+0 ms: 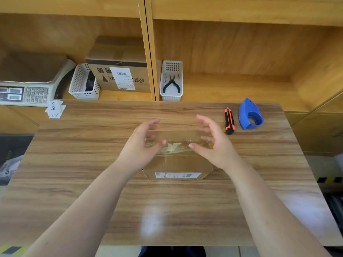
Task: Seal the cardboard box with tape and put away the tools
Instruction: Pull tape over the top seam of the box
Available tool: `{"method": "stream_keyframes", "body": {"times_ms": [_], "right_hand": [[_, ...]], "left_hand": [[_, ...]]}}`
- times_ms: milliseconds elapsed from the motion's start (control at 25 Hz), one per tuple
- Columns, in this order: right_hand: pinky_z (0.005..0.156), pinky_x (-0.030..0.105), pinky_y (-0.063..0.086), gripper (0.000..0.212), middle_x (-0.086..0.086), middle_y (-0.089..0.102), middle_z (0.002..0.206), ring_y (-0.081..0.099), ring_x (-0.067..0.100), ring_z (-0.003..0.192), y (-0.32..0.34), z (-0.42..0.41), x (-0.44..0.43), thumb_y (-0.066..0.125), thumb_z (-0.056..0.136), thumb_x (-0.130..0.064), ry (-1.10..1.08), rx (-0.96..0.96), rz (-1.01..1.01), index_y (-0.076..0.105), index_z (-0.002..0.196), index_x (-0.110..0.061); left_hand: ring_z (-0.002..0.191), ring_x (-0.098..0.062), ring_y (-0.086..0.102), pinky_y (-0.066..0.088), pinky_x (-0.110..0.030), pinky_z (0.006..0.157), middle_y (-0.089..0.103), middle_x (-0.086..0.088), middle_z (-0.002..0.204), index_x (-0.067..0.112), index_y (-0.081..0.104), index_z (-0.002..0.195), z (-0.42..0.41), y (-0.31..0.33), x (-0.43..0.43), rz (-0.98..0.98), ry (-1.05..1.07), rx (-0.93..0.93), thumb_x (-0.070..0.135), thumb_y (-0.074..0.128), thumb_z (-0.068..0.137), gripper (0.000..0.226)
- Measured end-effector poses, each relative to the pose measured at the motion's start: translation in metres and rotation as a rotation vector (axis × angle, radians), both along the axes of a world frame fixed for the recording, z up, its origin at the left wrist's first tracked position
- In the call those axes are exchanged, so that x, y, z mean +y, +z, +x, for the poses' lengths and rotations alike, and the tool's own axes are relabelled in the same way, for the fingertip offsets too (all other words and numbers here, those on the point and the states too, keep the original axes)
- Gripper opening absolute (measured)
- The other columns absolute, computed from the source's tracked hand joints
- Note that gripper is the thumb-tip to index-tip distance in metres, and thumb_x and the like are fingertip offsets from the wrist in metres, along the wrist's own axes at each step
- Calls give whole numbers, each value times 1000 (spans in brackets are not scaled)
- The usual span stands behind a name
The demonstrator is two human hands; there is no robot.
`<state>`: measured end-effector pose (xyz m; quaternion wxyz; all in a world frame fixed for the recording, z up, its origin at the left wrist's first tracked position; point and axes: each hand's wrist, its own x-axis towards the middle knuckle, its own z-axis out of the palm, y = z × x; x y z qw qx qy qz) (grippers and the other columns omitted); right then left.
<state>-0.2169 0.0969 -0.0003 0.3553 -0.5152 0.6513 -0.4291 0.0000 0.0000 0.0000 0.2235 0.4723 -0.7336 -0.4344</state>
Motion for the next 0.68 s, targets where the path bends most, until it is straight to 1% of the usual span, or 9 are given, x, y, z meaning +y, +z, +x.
{"method": "stream_keyframes", "body": {"times_ms": [80,160,240,280,360,440,520,600,680], "right_hand": [[108,33,43,76,-17,42,144,44,1,130,-4,1,-1,78,80,-24,-4,31,34,37,144,-33],[112,37,39,72,-17,38,147,38,3,135,-16,2,1,77,80,-29,37,104,87,39,141,-38],[115,39,34,67,-17,31,152,29,6,142,-28,0,2,76,80,-32,106,232,127,42,137,-43],[116,37,32,66,-18,27,155,25,7,144,-32,-1,2,75,80,-33,135,270,153,43,137,-44],[117,36,27,65,-19,19,159,18,10,147,-39,-1,3,73,82,-37,197,343,187,42,139,-45],[121,40,17,64,-15,13,163,10,14,151,-46,0,1,65,87,-45,285,525,207,37,145,-42],[123,44,6,63,-7,9,165,2,16,153,-54,3,-3,48,91,-55,373,745,197,30,149,-37],[123,44,0,67,-6,5,165,-3,17,153,-55,3,-11,33,91,-62,405,857,197,22,152,-38],[123,45,-3,68,-9,-4,165,-9,18,152,-51,-3,-23,28,90,-65,420,904,247,11,152,-43]], "left_hand": [[112,-7,54,41,-17,84,57,10,125,38,45,136,-2,-8,2,47,19,-19,26,73,83,62],[121,-14,47,40,-31,97,58,11,124,43,39,138,-1,-24,6,80,26,-39,26,74,81,68],[122,-16,40,35,-41,105,59,11,124,41,38,139,-5,-34,9,77,65,-71,25,73,81,70],[123,-18,37,32,-43,108,59,10,127,38,40,140,-7,-38,10,52,75,-97,24,73,81,69],[134,-23,33,24,-43,112,55,9,135,33,43,141,-10,-40,14,-52,43,-176,26,70,82,66],[145,-22,22,16,-42,114,43,8,151,36,39,145,-13,-44,22,-135,-29,-298,35,64,86,64],[151,-20,6,8,-43,117,19,4,164,40,25,151,-15,-50,30,-222,-133,-492,52,49,92,65],[152,-24,-7,1,-44,119,-1,-4,166,40,7,154,-17,-57,38,-331,-223,-693,67,25,91,71],[151,-28,-13,-3,-46,120,-12,-9,164,39,-6,154,-20,-62,38,-400,-274,-803,76,7,84,80]]}}
